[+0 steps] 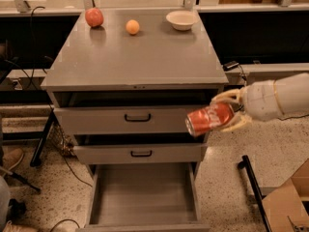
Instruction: Pick coke can from bottom drawer and place on counter
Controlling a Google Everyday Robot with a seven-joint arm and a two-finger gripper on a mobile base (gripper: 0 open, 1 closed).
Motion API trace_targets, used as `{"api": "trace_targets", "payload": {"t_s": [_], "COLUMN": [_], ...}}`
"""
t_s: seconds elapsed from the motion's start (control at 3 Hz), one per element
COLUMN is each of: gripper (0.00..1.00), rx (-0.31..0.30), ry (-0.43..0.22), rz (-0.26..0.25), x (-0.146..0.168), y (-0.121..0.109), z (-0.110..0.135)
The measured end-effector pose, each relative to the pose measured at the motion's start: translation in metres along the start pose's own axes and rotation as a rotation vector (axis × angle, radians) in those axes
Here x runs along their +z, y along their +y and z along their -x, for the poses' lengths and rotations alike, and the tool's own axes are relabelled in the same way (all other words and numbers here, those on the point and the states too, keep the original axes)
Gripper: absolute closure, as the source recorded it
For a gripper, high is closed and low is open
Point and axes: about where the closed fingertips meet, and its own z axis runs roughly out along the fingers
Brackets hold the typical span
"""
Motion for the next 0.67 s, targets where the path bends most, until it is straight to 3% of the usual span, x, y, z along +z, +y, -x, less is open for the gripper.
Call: {"api": "trace_targets", "payload": {"t_s": [0.33,0.67], "gripper": [1.0,1.0], "rx": [0.033,0.034], "ry": [0.007,0.006], "rz": [-0.096,-0.098], "x": [-0.0325,-0.033], "y": [-0.0335,-0.0347], "z": [0.0174,0.0177]}}
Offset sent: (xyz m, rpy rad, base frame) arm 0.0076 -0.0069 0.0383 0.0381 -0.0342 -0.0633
